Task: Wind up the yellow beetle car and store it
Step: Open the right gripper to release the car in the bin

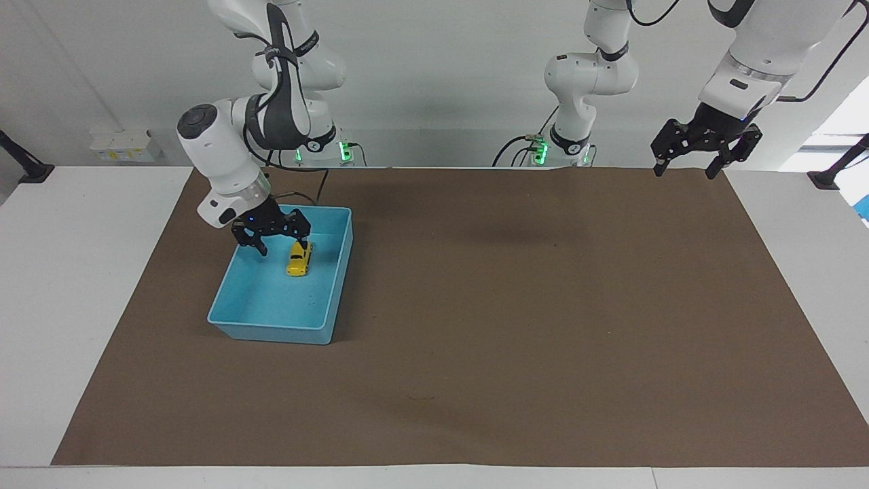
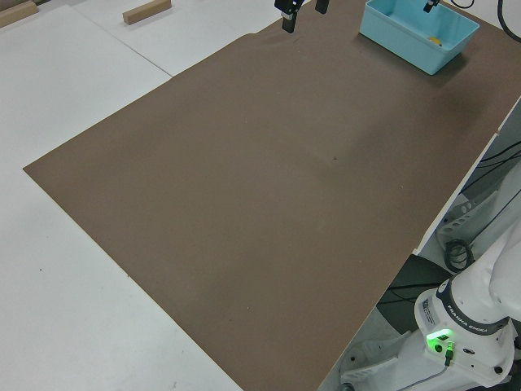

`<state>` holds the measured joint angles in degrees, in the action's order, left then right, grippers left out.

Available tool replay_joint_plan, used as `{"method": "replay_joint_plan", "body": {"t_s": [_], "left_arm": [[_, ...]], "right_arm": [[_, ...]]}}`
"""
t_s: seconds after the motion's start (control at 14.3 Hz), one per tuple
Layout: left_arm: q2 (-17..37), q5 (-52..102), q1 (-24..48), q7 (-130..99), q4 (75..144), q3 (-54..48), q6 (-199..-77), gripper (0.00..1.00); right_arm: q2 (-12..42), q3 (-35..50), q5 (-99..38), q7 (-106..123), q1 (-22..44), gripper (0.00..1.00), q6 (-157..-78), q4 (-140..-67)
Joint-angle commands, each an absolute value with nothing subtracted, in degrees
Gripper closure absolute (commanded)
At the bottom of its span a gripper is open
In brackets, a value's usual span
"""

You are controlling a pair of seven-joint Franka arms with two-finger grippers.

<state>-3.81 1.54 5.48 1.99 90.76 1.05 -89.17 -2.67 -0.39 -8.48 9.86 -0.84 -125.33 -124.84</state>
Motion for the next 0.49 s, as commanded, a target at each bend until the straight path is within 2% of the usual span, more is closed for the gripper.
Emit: {"method": "replay_joint_plan", "body": {"t_s": [0.0, 0.42], "left_arm": [[-4.8, 1.1, 4.4, 2.6, 92.0, 0.3, -89.3, 0.0], [-4.8, 1.1, 4.4, 2.6, 92.0, 0.3, -89.3, 0.0]], "right_arm": [[-2.2, 0.3, -1.6, 2.1, -1.5, 0.0, -117.2, -117.1], [-3.2, 0.8, 0.6, -9.5, -0.9, 0.0, -100.9, -104.3]]}}
